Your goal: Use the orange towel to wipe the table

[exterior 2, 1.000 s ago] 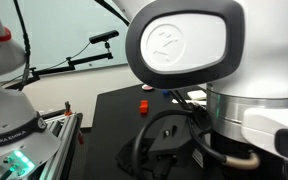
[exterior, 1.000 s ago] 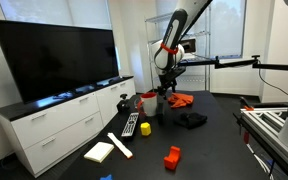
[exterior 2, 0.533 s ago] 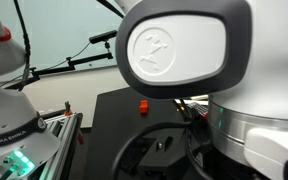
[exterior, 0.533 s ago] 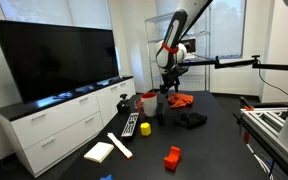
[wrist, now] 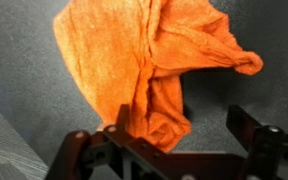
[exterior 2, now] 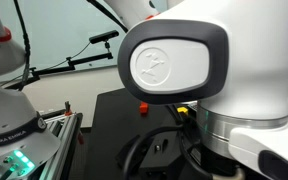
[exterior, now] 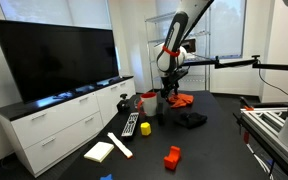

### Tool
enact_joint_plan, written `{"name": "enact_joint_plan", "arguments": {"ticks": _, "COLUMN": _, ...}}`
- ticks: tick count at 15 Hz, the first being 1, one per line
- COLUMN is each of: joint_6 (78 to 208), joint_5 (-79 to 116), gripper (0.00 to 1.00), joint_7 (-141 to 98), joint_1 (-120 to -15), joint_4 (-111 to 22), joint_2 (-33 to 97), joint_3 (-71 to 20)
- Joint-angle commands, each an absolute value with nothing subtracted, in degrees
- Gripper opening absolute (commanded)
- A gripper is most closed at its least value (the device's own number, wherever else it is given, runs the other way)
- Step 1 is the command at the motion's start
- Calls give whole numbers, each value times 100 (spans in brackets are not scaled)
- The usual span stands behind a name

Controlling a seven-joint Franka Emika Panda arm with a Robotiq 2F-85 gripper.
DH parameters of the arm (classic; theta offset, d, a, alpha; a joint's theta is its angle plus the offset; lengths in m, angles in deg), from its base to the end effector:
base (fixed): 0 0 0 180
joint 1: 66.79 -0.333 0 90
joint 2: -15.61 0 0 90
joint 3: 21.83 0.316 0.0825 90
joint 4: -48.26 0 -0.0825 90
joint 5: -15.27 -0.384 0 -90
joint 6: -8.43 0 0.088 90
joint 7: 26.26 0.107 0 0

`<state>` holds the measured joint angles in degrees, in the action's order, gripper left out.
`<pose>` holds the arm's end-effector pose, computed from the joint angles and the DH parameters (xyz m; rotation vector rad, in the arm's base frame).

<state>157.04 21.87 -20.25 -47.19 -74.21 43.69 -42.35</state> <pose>0.4367 -0.3679 0.1860 2.7655 -0.9592 -0.1125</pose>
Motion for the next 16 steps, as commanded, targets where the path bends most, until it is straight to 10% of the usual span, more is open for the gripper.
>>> {"name": "enact_joint_plan", "arguments": {"ticks": 1, "joint_6": 16063, "joint_5": 2469, "gripper": 100, "joint_7": -2919, "joint_1": -4604, "joint_4": -7604, "joint_2": 4250, "joint_3": -4165}}
{"name": "enact_joint_plan", "arguments": {"ticks": 9, "joint_6": 16611, "joint_5": 2681, "gripper": 100, "joint_7": -4024, "joint_1": -4428, "joint_4": -7705, "joint_2": 4228, "joint_3": -4098}}
{"name": "enact_joint_plan", "arguments": {"ticks": 11, "joint_6": 16576, "joint_5": 2711, "gripper": 72, "joint_7": -3958, "joint_1": -4479, "joint_4": -7692, "joint_2": 4244, "joint_3": -4138}}
{"name": "enact_joint_plan", "arguments": {"ticks": 16, "joint_6": 16541, "joint_5": 2785, "gripper": 44, "joint_7": -3726, "joint_1": -4611, "joint_4": -7642, "joint_2": 4299, "joint_3": -4271}}
